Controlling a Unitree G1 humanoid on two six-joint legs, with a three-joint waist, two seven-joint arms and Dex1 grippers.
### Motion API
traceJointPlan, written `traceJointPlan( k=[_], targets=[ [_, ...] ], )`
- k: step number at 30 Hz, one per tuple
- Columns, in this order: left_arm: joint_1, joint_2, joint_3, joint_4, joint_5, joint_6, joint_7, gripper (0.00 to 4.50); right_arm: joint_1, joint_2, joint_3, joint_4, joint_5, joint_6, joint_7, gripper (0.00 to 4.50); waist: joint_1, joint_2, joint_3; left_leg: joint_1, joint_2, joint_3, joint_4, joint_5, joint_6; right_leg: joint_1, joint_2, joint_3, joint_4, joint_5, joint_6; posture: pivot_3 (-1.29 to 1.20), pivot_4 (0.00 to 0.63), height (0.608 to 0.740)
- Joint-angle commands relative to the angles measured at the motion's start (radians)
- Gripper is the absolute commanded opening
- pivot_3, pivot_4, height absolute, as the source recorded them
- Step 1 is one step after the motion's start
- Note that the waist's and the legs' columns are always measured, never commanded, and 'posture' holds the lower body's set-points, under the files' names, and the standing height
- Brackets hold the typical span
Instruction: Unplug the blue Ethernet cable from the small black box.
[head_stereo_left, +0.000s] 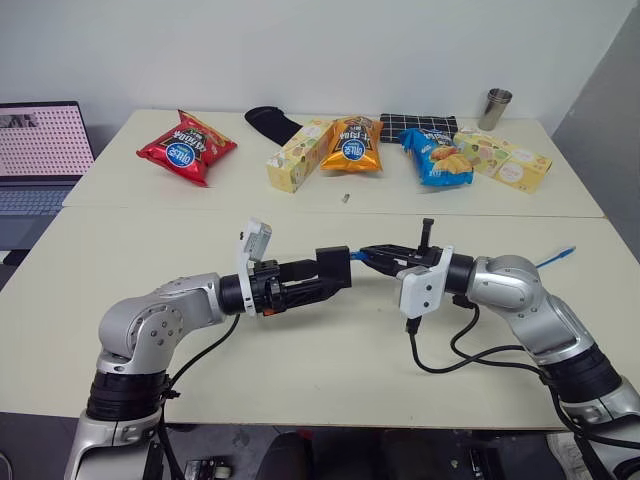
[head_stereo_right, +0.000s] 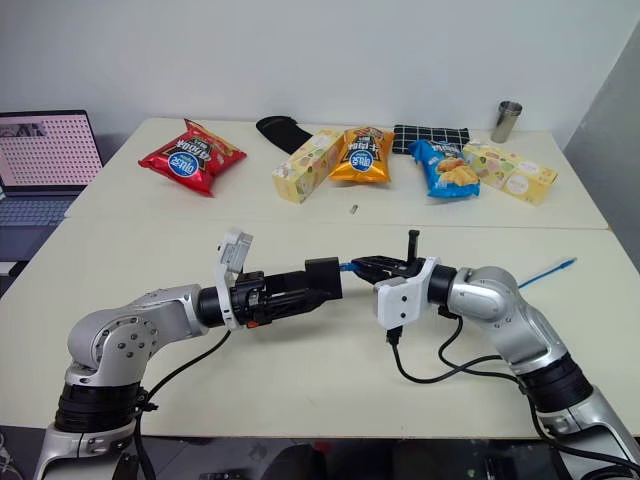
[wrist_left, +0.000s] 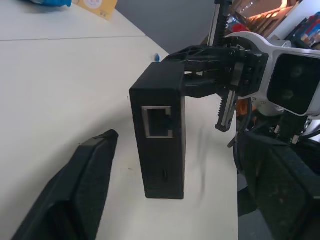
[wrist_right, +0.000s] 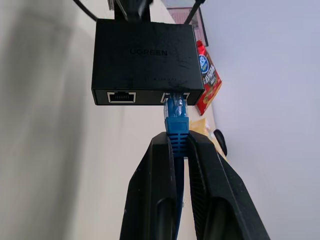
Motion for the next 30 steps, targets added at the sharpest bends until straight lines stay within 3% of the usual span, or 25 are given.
traceJointPlan(
  k=[1,10,14,16,24,25,30],
  targets=[
    [-0.014,0.006,0.049,-0.009,-0.047,0.009,0.006,2.98,-0.018,0.002,-0.018,-0.008,0.003,-0.025,-0.005,0.08,0.000,0.000,0.000,0.000,0.000,0.000,0.000,0.000,0.000,0.000,0.000,0.000,0.000,0.000,0.000,0.00,0.150,0.740],
    [-0.012,0.014,0.030,0.013,-0.030,-0.007,-0.008,0.81,-0.023,0.015,-0.029,-0.017,0.007,-0.054,-0.019,0.08,0.000,0.000,0.000,0.000,0.000,0.000,0.000,0.000,0.000,0.000,0.000,0.000,0.000,0.000,0.000,0.00,0.150,0.740],
    [-0.011,0.018,0.021,0.015,-0.021,-0.013,-0.016,0.78,-0.023,0.007,-0.020,-0.010,-0.016,-0.108,-0.025,0.08,0.000,0.000,0.000,0.000,0.000,0.000,0.000,0.000,0.000,0.000,0.000,0.000,0.000,0.000,0.000,0.00,0.150,0.740],
    [-0.013,0.020,0.016,0.018,-0.013,-0.019,-0.022,0.78,-0.016,0.005,-0.022,-0.004,-0.008,-0.117,-0.021,0.79,0.000,0.000,0.000,0.000,0.000,0.000,0.000,0.000,0.000,0.000,0.000,0.000,0.000,0.000,0.000,0.00,0.150,0.740],
    [0.004,0.082,-0.106,0.050,0.157,-0.218,-0.196,0.78,0.071,-0.078,-0.075,-0.107,0.227,0.089,0.146,2.45,0.001,0.000,0.000,0.000,0.000,0.000,0.000,0.000,0.000,0.000,0.000,0.000,-0.001,0.000,0.000,0.00,0.150,0.740],
    [0.005,0.081,-0.111,0.058,0.168,-0.239,-0.211,0.78,0.080,-0.081,-0.087,-0.124,0.253,0.121,0.150,2.49,0.001,0.000,0.000,0.000,0.000,0.000,0.000,0.000,0.000,0.000,0.000,0.000,-0.001,0.000,0.000,0.00,0.150,0.740],
    [-0.008,0.070,-0.108,0.104,0.175,-0.312,-0.306,0.78,0.179,-0.110,-0.205,-0.357,0.763,0.729,0.149,2.49,0.003,0.000,0.000,0.000,0.000,-0.001,0.000,0.000,0.000,0.000,0.000,-0.001,0.000,0.000,0.000,0.00,0.150,0.740]
  ],
)
